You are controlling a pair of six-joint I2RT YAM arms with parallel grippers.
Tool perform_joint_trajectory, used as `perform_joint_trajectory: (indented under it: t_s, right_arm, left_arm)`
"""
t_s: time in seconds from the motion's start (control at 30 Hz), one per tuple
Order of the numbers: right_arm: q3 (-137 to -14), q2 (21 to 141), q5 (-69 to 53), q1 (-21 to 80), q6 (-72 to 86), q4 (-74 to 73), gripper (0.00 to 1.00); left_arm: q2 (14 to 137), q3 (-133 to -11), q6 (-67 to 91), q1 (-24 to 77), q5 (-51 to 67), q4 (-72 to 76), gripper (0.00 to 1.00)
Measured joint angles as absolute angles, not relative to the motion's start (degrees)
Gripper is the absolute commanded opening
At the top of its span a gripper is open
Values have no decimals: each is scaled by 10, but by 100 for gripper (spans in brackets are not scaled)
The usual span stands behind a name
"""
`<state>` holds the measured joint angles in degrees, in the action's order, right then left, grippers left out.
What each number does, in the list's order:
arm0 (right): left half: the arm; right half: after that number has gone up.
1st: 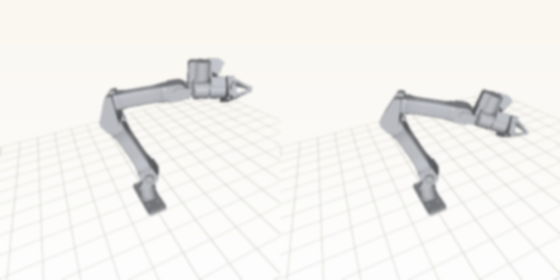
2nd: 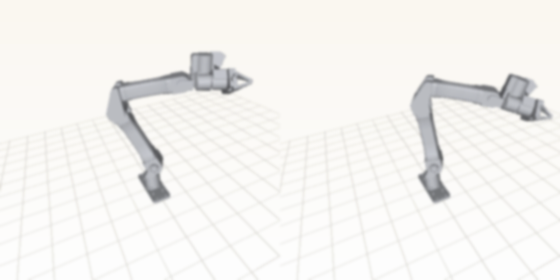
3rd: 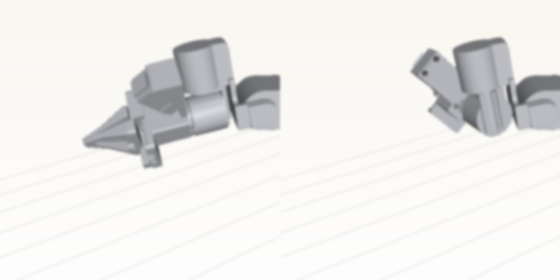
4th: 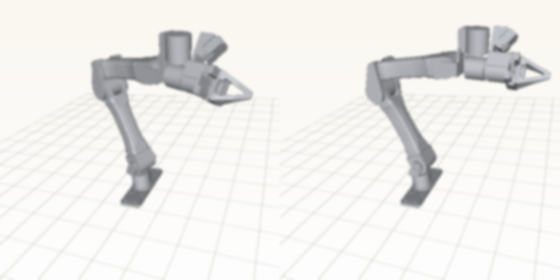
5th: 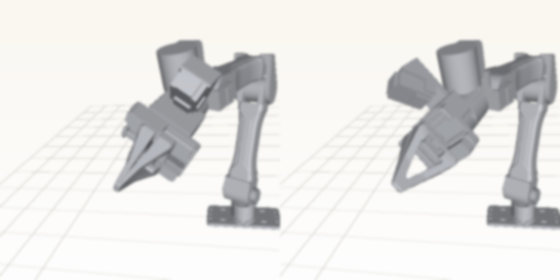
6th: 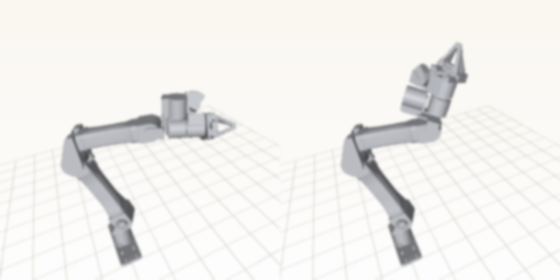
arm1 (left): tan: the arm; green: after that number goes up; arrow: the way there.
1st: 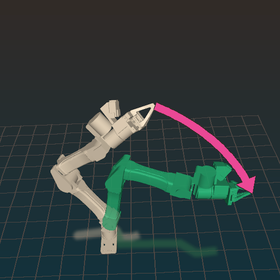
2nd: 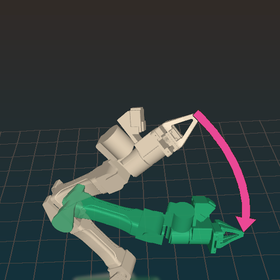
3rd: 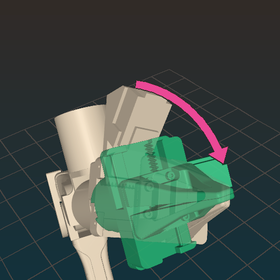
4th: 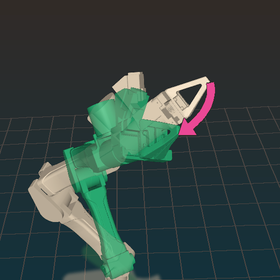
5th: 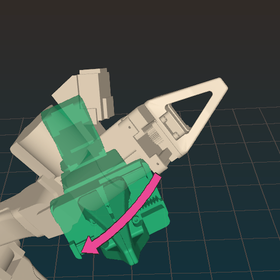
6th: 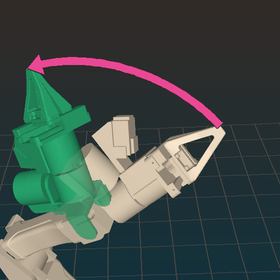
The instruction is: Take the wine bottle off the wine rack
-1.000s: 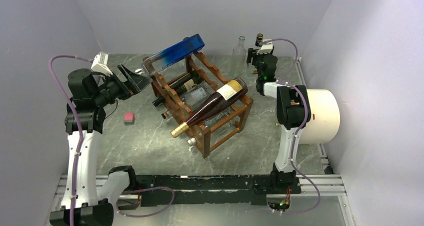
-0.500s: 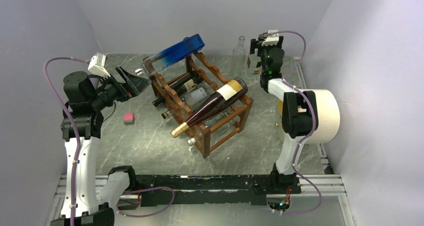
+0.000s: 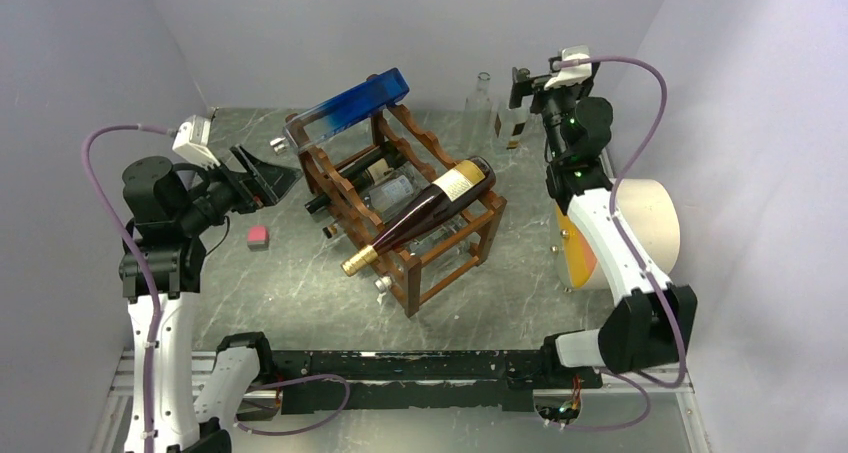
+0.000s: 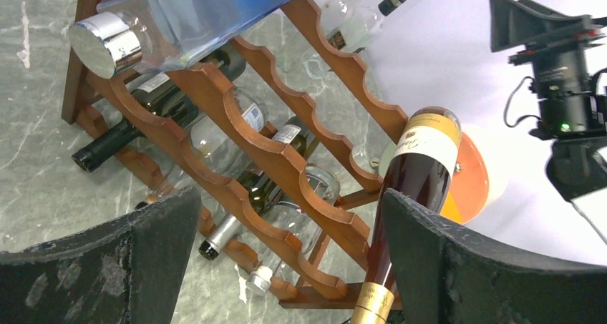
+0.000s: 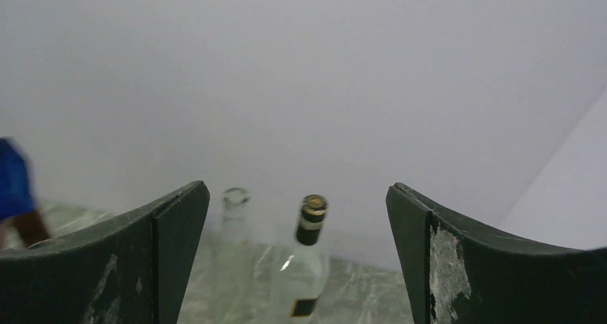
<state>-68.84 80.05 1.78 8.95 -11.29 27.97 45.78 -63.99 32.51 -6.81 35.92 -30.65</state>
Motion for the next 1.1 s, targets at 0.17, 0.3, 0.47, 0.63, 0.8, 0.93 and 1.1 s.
perform_joint_trajectory:
  t_s: [0.17, 0.3, 0.47, 0.63, 0.8, 0.93, 1.1]
  right_arm:
    - [-683, 734, -10, 130, -118, 194, 100]
    - [-708, 721, -23, 155, -116, 119, 100]
    - [-711, 696, -50, 196, -118, 82, 100]
    - [-710, 657, -84, 256, -118, 86, 100]
    - [-758, 674, -88, 327, -84, 37, 100]
    - [-864, 727, -88, 333, -7, -55, 100]
    - [-865, 701, -100, 332, 39, -124, 100]
  left_arm:
    - [456, -626, 318, -68, 351, -322, 99]
    - [468, -611, 313, -68, 346, -333, 99]
    - [495, -609, 297, -67, 333, -341, 97]
    - [563, -630, 271, -67, 360, -360, 98]
    - [525, -547, 302, -67, 435, -294, 100]
    - [492, -491, 348, -51, 499, -221, 100]
    - [494, -450, 372, 91, 491, -170, 97]
